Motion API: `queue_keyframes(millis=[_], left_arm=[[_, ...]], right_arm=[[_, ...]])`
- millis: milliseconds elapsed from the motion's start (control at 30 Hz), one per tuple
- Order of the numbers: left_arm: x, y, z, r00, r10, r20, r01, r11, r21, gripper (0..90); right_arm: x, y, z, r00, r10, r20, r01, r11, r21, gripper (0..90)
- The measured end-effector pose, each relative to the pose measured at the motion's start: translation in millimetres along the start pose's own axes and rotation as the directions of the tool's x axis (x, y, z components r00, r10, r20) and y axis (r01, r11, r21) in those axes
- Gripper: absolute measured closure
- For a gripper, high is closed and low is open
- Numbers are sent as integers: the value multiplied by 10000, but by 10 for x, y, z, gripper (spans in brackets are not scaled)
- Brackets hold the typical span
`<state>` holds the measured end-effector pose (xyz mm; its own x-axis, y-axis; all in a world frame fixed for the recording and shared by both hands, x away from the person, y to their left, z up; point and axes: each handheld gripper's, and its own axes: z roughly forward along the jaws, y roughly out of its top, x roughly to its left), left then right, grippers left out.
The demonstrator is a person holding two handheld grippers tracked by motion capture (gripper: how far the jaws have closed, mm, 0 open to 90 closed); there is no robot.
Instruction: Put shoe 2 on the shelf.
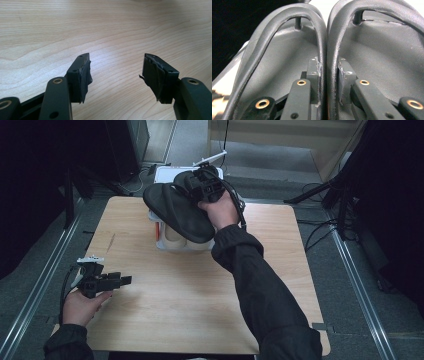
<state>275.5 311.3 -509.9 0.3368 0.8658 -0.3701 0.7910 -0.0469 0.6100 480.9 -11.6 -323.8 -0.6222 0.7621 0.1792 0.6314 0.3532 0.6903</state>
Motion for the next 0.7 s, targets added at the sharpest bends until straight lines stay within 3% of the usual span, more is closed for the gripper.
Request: queue_keyframes(millis=[100, 167, 233, 267, 300, 333, 367, 433, 467, 500, 533, 567, 600, 633, 700], left_arm=[[-3, -2, 1, 10000, -65, 62, 66, 9999, -110, 397], [-1, -3, 3, 9999, -71, 113, 73, 9998, -169, 397], [-3, 2, 2, 9997, -37, 222, 38, 10000, -73, 397], [-7, 2, 6, 9997, -28, 257, 29, 10000, -52, 397], [-9, 4, 9, 9997, 16, 263, -16, 10000, -9, 397], [-14, 3, 21, 9997, 15, 262, -13, 10000, -82, 397], [-14, 6, 23, 9996, -1, 298, 2, 10000, -52, 397], [-16, 9, 26, 9994, -7, 332, 9, 10000, -71, 397], [-17, 10, 27, 9994, -18, 359, 20, 10000, -68, 397], [-19, 10, 28, 9993, -24, 373, 27, 10000, -69, 397], [-21, 11, 25, 9992, 6, 390, -4, 10000, -40, 397], [-22, 12, 21, 9991, 25, 415, -24, 10000, -43, 397], [-23, 13, 19, 9990, 4, 456, -1, 10000, -65, 397], [-21, 13, 19, 9988, 0, 483, 4, 10000, -92, 397], [-15, 16, 17, 9986, -9, 528, 12, 10000, -64, 397]], right_arm=[[-55, 88, 107, 9971, 597, 479, -596, 9982, -26, 762], [-83, 168, 199, 9878, 1123, 1076, -1116, 9937, -124, 761], [-85, 190, 223, 9834, 1251, 1312, -1227, 9921, -267, 761], [-70, 235, 265, 9702, 1635, 1787, -1570, 9863, -498, 760], [-70, 235, 265, 9702, 1635, 1787, -1570, 9863, -498, 760], [-47, 279, 309, 9589, 1952, 2058, -1837, 9802, -739, 760], [-47, 279, 309, 9589, 1952, 2058, -1837, 9802, -739, 760], [-34, 323, 358, 9469, 2325, 2219, -2164, 9717, -945, 760], [-27, 342, 381, 9379, 2590, 2308, -2400, 9648, -1073, 760], [-33, 363, 439, 9214, 3028, 2435, -2793, 9518, -1268, 758], [-33, 363, 439, 9214, 3028, 2435, -2793, 9518, -1268, 758], [-38, 371, 467, 9124, 3229, 2516, -2990, 9455, -1292, 756], [-46, 379, 506, 8979, 3509, 2658, -3224, 9353, -1458, 756], [-46, 379, 506, 8979, 3509, 2658, -3224, 9353, -1458, 756], [-31, 396, 552, 8855, 3602, 2936, -3247, 9316, -1636, 755]])
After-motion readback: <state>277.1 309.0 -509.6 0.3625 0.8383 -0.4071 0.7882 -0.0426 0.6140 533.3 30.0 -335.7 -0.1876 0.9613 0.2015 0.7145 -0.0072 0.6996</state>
